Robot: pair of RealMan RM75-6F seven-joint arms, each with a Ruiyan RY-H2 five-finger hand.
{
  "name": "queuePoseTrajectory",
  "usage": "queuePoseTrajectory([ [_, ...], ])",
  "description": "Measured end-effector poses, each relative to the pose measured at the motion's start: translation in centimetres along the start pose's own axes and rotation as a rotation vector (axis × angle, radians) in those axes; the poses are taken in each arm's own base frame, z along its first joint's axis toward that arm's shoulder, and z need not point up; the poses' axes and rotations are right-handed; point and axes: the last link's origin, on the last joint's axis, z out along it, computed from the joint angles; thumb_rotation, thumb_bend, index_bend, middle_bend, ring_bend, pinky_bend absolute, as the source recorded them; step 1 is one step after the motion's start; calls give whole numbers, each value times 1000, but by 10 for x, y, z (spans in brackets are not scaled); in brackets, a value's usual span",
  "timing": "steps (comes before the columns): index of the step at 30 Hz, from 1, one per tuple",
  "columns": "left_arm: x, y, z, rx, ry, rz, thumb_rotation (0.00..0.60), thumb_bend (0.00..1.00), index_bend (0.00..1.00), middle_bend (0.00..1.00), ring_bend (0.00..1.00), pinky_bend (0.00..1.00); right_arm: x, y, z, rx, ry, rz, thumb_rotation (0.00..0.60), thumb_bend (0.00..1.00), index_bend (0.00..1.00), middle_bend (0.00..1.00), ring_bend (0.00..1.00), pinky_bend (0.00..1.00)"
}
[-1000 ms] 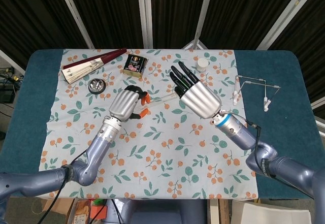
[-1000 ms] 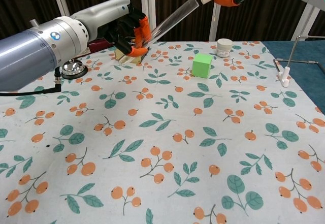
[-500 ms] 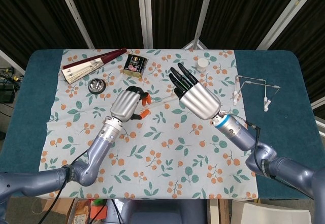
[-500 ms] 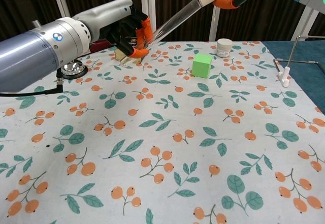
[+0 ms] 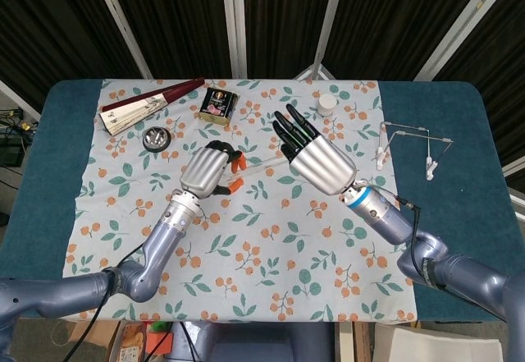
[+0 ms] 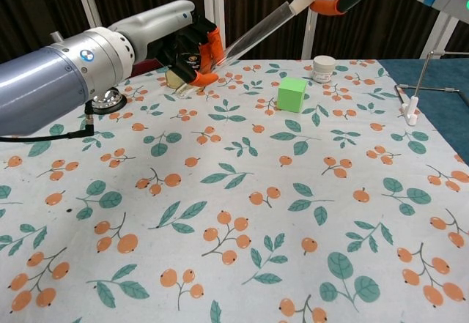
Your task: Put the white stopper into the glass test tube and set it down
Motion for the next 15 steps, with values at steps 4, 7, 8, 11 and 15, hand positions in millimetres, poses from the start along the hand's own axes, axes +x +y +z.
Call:
queuePoseTrajectory([
  [4, 0, 1, 0, 4, 1, -7, 600, 564, 640, 714, 298, 245, 0, 0, 0, -1, 0, 2, 600, 461, 742, 234, 0, 0],
  [7, 1, 2, 0, 7, 7, -13, 600, 564, 641, 715, 299, 245, 0, 0, 0, 1, -1, -1, 600, 461, 742, 234, 0, 0],
  [8, 1, 2, 0, 8, 8, -15, 600, 564, 642, 716, 300, 245, 0, 0, 0, 0, -1, -1, 600, 461, 742, 234, 0, 0],
  [11, 2, 2, 0, 9, 18, -16, 600, 564, 643, 717, 300, 248, 0, 0, 0, -2, -2, -1, 600, 461, 742, 234, 0, 0],
  [15, 2, 3, 0, 16, 34, -24, 600, 564, 643, 716, 300, 250, 1, 0, 0, -1, -1, -2, 600, 461, 742, 234, 0, 0],
])
